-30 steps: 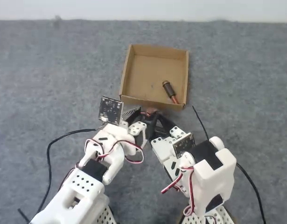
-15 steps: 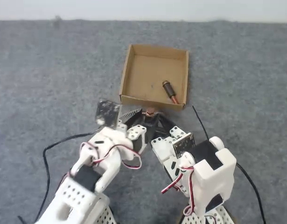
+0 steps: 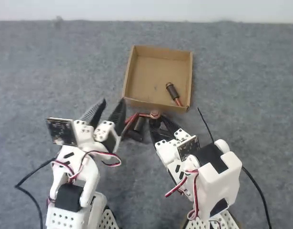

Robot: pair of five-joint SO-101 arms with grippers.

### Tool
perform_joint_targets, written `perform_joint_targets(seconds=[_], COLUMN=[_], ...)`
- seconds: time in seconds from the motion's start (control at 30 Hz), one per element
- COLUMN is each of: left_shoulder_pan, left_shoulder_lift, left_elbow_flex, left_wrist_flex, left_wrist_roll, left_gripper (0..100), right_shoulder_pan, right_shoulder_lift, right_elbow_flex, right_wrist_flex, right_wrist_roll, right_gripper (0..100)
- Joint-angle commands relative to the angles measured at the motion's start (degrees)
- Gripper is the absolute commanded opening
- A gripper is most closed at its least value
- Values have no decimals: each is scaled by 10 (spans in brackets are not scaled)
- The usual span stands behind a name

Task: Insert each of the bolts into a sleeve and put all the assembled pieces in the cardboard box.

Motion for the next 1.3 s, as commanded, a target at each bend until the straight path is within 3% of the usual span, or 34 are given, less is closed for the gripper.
perform_joint_targets(seconds=[0.0,0.1,0.43,0.63,0.77,1.07,1.27], left_shoulder_pan=[-27,-47,-89,-89,-89,-89,-89], left_shoulder_lift=[-9,-10,-4,-4,-3,-2,-2], left_elbow_flex=[3,13,139,137,137,137,137], left_wrist_flex=[30,42,0,84,96,120,126], left_wrist_roll=[2,1,-1,-4,-57,-151,-153], left_gripper=[100,4,16,17,18,18,18], right_shoulder_pan=[8,8,8,26,48,51,73], right_shoulder_lift=[-9,-9,-22,-75,-126,-263,-400], right_elbow_flex=[1,1,11,25,36,37,1], right_wrist_flex=[-13,-13,-13,16,44,169,356], right_wrist_roll=[-4,-3,21,27,26,29,26], right_gripper=[6,6,6,6,6,6,6])
